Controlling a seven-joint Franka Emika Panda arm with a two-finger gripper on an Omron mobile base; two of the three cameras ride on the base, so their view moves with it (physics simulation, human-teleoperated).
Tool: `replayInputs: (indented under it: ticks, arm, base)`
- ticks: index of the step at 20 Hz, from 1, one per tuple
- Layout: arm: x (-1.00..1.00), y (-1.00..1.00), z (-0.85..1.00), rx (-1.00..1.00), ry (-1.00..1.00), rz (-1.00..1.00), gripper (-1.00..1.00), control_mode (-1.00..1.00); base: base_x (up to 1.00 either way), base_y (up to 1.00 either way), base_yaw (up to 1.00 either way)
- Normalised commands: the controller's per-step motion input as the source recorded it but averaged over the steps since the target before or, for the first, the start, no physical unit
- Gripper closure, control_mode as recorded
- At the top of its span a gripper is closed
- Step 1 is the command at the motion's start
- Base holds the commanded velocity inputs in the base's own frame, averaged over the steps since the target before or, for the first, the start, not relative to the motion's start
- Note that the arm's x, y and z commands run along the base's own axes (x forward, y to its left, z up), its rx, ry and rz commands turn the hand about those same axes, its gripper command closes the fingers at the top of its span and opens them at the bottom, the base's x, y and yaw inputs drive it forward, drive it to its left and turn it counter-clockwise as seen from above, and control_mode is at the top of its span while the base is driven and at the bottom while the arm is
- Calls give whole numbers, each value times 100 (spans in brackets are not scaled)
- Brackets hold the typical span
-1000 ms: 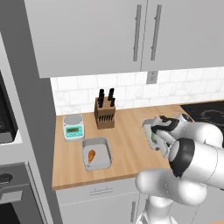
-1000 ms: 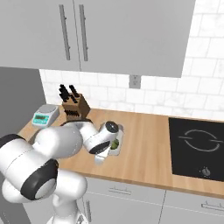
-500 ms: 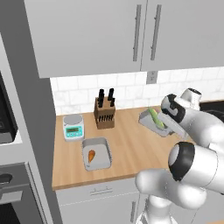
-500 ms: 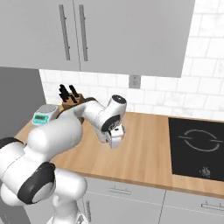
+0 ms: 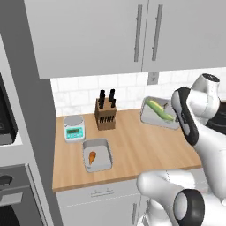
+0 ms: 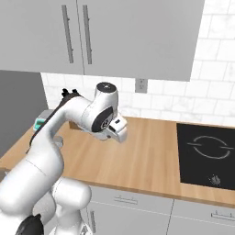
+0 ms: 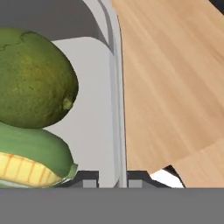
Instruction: Take the meat container that has the chicken drumstick and place it on the second highest rack of the freezer. Then take the vegetable container that has the corn and lime and place it on the highest rack of the freezer.
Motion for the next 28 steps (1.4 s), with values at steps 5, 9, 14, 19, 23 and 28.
replayInputs:
  ticks: [5,9,14,19,23,28]
  arm:
    - [-36,18,98,-4,-30,53,100,-100]
    - [-31,26,50,-2,-18,50,100,-100]
    - [0,0,0,0,0,3,100,-100]
    - [0,0,0,0,0,0,100,100]
    - [0,0,0,0,0,0,100,100]
    - [0,0,0,0,0,0,100,100]
  base:
    - [0,0,0]
    - [0,0,0]
    - [0,0,0]
    - [-11,2,0]
    - [-94,4,10]
    - [-10,0,50]
